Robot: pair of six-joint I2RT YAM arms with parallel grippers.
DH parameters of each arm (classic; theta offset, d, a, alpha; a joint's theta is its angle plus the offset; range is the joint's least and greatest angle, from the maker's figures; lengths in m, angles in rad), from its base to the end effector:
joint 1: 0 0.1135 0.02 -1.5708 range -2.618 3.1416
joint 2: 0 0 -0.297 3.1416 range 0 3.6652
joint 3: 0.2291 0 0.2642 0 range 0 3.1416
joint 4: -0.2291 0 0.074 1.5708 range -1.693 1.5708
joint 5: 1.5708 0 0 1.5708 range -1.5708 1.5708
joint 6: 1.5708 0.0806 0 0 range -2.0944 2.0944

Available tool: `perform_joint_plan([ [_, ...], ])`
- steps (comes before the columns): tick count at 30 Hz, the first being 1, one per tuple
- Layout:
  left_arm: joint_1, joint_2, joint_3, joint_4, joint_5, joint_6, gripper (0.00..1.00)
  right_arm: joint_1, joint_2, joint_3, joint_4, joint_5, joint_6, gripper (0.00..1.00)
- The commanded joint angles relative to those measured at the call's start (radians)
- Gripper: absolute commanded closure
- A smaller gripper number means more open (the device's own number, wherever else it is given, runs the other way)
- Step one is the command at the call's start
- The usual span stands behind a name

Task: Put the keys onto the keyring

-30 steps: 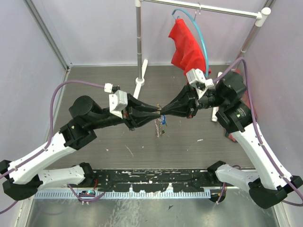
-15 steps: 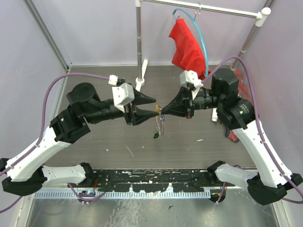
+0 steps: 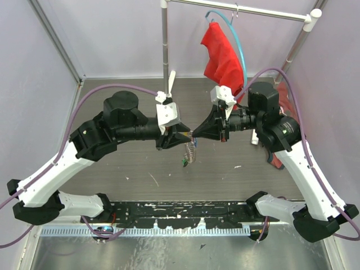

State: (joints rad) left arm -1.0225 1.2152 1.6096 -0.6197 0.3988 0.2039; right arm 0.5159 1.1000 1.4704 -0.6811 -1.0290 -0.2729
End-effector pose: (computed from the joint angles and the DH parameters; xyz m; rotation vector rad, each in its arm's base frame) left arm 0.1169 -0.2515 0.5131 1.3118 1.3452 -0.9321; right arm 0.1516 0.1654 0.4919 -1.3236 1.3237 1.1241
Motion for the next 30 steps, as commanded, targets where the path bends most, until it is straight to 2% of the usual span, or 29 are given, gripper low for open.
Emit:
perform_joint_plan([
  [1, 0.002, 0.021, 0.056, -0.071, 0.002, 0.029, 0.61, 0.004, -0.007, 0.046, 0.035, -0.018, -0.014, 0.99],
  [18, 0.001, 0.027, 0.069, -0.053, -0.043, 0.031, 0.61, 0.005, 0.004, 0.051, -0.016, -0.060, -0.052, 0.99],
  [22, 0.002, 0.032, 0.069, -0.052, -0.030, 0.028, 0.67, 0.005, 0.004, 0.050, -0.015, -0.063, -0.052, 0.99],
  [27, 0.002, 0.047, 0.085, -0.081, -0.008, 0.034, 0.67, 0.006, 0.006, 0.049, -0.011, -0.072, -0.050, 0.99],
  [30, 0.002, 0.047, 0.090, -0.092, -0.003, 0.041, 0.75, 0.004, 0.006, 0.050, -0.011, -0.070, -0.051, 0.99],
])
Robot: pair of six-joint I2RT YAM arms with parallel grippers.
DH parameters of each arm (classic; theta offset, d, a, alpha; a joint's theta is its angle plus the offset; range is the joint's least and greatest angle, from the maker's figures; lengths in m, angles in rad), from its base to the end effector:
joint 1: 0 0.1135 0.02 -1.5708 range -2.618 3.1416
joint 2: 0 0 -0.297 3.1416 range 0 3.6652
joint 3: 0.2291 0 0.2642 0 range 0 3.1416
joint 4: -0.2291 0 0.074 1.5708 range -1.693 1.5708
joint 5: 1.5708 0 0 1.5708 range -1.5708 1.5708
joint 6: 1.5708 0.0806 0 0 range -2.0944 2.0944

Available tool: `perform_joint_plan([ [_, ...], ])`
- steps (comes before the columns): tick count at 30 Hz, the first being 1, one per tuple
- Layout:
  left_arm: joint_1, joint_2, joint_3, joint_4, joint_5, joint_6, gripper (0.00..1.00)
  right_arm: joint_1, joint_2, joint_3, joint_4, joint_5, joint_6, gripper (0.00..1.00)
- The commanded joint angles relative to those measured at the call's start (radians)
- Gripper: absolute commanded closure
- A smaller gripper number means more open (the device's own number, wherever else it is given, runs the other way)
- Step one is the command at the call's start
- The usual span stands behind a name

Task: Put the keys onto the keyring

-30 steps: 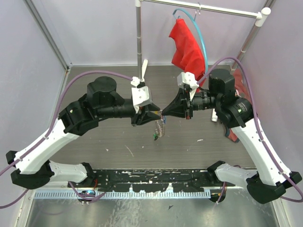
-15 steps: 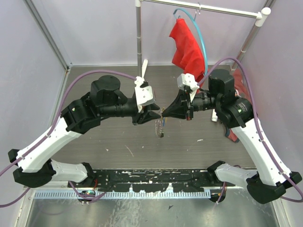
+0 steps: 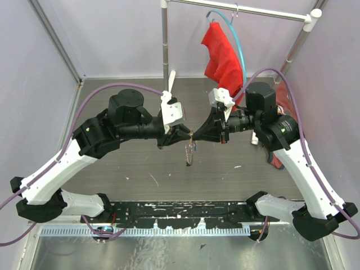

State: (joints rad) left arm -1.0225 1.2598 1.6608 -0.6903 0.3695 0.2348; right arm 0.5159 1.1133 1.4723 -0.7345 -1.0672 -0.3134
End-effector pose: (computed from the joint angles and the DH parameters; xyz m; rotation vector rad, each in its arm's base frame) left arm 0.1240 -0.2589 0.5094 1.3436 1.3936 -0.8796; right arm 0.1510 0.1668 0.4851 -1.3631 1.3319 1.1609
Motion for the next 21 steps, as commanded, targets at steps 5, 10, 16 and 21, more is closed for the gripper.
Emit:
perform_joint_plan([
  [5, 0.002, 0.002, 0.035, -0.024, 0.030, 0.012, 0.76, 0.006, -0.005, 0.051, 0.045, -0.032, -0.007, 0.99],
  [10, 0.002, 0.042, 0.043, -0.034, 0.033, 0.014, 0.75, 0.007, -0.004, 0.045, 0.055, -0.040, -0.001, 0.99],
  [16, 0.002, 0.046, 0.049, -0.025, 0.036, 0.014, 0.75, 0.006, -0.001, 0.043, 0.054, -0.043, -0.001, 0.99],
  [21, 0.002, 0.041, 0.059, -0.029, 0.033, 0.014, 0.70, 0.006, 0.006, 0.045, 0.026, -0.015, -0.025, 0.99],
])
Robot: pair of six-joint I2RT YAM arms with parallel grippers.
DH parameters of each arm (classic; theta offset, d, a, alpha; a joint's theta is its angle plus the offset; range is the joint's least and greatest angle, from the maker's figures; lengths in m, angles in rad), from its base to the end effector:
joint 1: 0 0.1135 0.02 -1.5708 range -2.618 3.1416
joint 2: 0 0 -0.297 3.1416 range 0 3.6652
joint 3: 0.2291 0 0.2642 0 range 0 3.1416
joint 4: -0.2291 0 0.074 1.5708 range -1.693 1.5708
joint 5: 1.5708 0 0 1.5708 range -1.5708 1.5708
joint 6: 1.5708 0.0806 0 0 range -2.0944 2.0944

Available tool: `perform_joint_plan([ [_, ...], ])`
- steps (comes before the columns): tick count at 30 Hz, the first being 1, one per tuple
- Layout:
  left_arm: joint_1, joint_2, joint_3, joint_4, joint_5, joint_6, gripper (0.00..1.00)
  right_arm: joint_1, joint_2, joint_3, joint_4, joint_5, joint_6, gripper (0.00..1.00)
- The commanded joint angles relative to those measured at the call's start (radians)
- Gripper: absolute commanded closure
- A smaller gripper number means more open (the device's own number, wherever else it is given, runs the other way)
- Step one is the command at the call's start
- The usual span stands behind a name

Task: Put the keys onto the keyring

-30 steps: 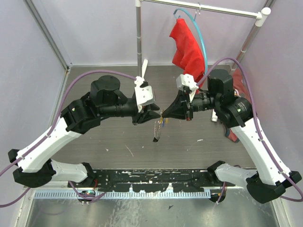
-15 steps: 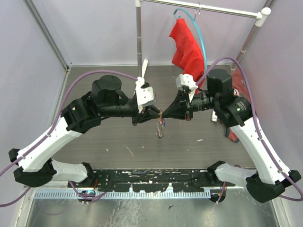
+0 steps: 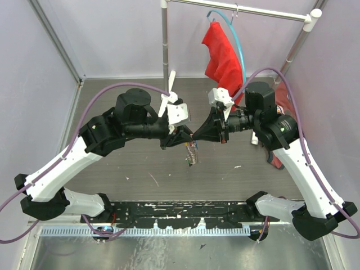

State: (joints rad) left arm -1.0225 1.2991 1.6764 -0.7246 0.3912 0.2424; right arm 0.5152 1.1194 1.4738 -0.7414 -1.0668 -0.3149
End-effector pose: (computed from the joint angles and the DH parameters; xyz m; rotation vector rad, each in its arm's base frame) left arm 0.1286 -0.2695 0.4996 1.3897 1.4316 -0.8893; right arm 0.1528 0.1676 0.4837 -1.3630 1.3426 1.1643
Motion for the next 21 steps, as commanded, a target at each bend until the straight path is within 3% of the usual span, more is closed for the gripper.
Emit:
perform_joint_plan([
  [1, 0.002, 0.000, 0.045, 0.005, 0.009, 0.006, 0.69, 0.006, 0.002, 0.044, 0.024, -0.011, -0.032, 0.99],
  [21, 0.002, 0.012, 0.042, -0.027, -0.005, 0.020, 0.72, 0.006, -0.003, 0.056, 0.019, -0.008, -0.043, 0.99],
])
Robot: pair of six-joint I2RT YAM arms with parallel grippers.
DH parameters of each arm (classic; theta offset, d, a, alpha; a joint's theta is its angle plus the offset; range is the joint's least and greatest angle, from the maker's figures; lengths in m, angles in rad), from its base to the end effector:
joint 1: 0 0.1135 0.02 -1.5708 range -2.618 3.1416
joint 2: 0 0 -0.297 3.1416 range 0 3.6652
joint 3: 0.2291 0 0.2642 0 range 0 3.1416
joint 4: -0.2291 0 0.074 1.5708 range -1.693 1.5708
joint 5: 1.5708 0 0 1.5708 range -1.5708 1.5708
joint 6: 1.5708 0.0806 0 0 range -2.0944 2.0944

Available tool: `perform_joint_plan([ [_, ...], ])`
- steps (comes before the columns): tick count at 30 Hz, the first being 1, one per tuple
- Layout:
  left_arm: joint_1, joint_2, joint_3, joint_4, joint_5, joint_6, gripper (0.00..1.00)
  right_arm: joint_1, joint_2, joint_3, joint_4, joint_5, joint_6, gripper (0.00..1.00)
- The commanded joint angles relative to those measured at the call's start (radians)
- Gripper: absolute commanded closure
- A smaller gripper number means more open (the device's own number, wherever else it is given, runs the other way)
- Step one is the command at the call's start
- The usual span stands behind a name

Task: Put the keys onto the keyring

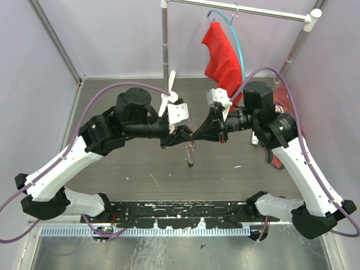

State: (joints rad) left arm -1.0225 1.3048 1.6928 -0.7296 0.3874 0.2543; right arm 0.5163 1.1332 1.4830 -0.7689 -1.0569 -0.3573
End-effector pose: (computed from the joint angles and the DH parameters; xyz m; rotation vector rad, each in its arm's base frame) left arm 0.1290 -0.2697 0.5032 1.3919 1.4183 -0.8786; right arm 0.1559 0.1692 0.4808 -1.3820 1.3446 1.1423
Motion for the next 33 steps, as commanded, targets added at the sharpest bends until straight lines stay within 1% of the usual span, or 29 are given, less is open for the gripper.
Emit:
perform_joint_plan([
  [1, 0.001, 0.006, 0.024, -0.022, -0.001, 0.008, 0.72, 0.005, -0.018, 0.047, 0.050, -0.021, 0.002, 0.99],
  [3, 0.002, 0.005, 0.024, -0.024, 0.000, 0.009, 0.76, 0.005, -0.017, 0.047, 0.054, -0.026, 0.006, 0.99],
  [6, 0.002, 0.004, 0.025, -0.023, -0.003, 0.011, 0.91, 0.005, -0.016, 0.045, 0.055, -0.026, 0.007, 0.99],
  [9, 0.001, 0.001, 0.023, -0.017, -0.006, 0.011, 0.99, 0.005, -0.015, 0.041, 0.057, -0.027, 0.009, 0.99],
  [12, 0.002, -0.001, 0.024, -0.015, -0.008, 0.011, 1.00, 0.005, -0.016, 0.038, 0.057, -0.020, 0.010, 0.99],
  [13, 0.002, -0.003, 0.024, -0.015, -0.013, 0.011, 1.00, 0.005, -0.017, 0.039, 0.058, -0.017, 0.010, 0.96],
  [15, 0.002, -0.009, 0.019, -0.010, -0.028, 0.011, 1.00, 0.005, -0.022, 0.040, 0.071, -0.010, 0.019, 0.79],
  [16, 0.002, -0.015, 0.012, -0.002, -0.045, 0.009, 1.00, 0.005, -0.029, 0.038, 0.086, -0.004, 0.028, 0.73],
  [18, 0.002, -0.027, -0.015, 0.035, -0.107, -0.009, 1.00, 0.005, -0.049, 0.025, 0.125, 0.038, 0.064, 0.66],
  [19, 0.002, -0.045, -0.032, 0.054, -0.157, -0.020, 1.00, 0.005, -0.064, 0.013, 0.151, 0.082, 0.085, 0.64],
  [20, 0.004, -0.077, -0.057, 0.078, -0.176, -0.025, 1.00, 0.006, -0.077, -0.006, 0.179, 0.140, 0.111, 0.62],
  [22, 0.007, -0.112, -0.111, 0.139, -0.185, -0.048, 1.00, 0.005, -0.114, -0.047, 0.235, 0.204, 0.159, 0.60],
  [26, 0.013, -0.169, -0.216, 0.248, -0.179, -0.090, 1.00, 0.005, -0.146, -0.101, 0.342, 0.263, 0.279, 0.60],
  [28, 0.014, -0.211, -0.281, 0.327, -0.188, -0.112, 1.00, 0.005, -0.156, -0.134, 0.395, 0.307, 0.360, 0.60],
  [30, 0.015, -0.262, -0.367, 0.440, -0.194, -0.151, 1.00, 0.006, -0.164, -0.179, 0.459, 0.297, 0.444, 0.60],
  [33, 0.018, -0.330, -0.481, 0.617, -0.191, -0.204, 1.00, 0.004, -0.174, -0.262, 0.631, 0.225, 0.598, 0.59],
])
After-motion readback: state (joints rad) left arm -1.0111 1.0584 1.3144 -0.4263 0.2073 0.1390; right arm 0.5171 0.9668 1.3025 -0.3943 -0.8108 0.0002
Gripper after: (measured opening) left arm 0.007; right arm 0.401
